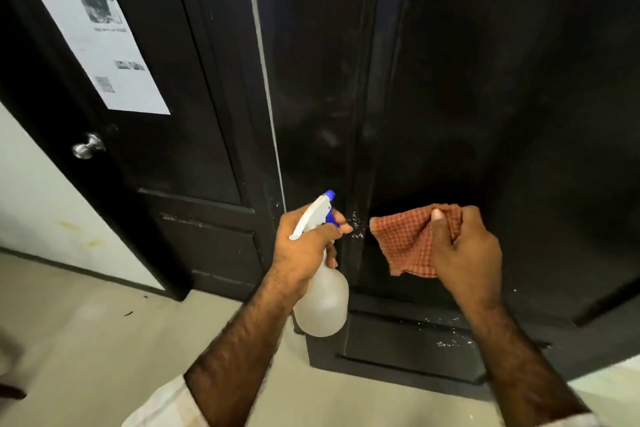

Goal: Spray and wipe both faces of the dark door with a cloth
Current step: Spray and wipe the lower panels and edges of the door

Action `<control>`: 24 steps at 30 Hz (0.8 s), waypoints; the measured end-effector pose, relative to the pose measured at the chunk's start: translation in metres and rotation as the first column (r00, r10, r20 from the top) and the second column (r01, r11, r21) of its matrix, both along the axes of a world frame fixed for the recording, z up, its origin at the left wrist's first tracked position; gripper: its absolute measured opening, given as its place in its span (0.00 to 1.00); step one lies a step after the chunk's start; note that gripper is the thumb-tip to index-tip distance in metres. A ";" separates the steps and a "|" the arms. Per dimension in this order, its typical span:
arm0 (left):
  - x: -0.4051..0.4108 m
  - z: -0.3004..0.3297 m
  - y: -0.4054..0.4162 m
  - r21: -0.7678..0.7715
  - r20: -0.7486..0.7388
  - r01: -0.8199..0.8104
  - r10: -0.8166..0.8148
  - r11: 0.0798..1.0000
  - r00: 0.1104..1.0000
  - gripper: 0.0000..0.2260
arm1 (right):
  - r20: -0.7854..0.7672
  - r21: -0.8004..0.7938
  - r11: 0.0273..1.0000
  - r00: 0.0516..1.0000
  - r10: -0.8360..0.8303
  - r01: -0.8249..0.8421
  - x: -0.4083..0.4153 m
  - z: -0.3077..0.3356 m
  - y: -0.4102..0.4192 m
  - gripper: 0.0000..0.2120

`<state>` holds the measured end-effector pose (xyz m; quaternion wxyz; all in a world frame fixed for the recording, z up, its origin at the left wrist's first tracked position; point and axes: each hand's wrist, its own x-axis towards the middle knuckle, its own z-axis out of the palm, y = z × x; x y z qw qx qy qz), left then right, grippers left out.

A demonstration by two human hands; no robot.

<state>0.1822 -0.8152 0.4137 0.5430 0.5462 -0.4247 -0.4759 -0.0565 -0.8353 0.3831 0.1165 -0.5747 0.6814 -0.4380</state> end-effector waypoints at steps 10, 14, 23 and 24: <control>-0.050 -0.017 0.029 0.152 0.085 0.121 -0.135 0.981 0.987 0.11 | 0.985 0.164 0.926 0.111 -0.134 -0.340 -0.022 -0.037 0.015 0.23; -0.072 -0.021 0.036 0.236 0.096 0.269 -0.298 0.934 0.950 0.15 | 0.989 0.093 0.951 0.135 -0.055 -0.295 -0.016 -0.037 0.017 0.13; -0.064 -0.020 0.033 0.315 0.067 0.230 -0.263 0.921 0.962 0.21 | 0.991 0.060 0.966 0.134 -0.026 -0.250 -0.008 -0.028 0.023 0.14; -0.059 -0.016 0.033 0.298 0.046 0.223 -0.247 0.928 0.968 0.21 | 0.986 0.030 0.976 0.169 0.007 -0.217 -0.004 -0.023 0.024 0.13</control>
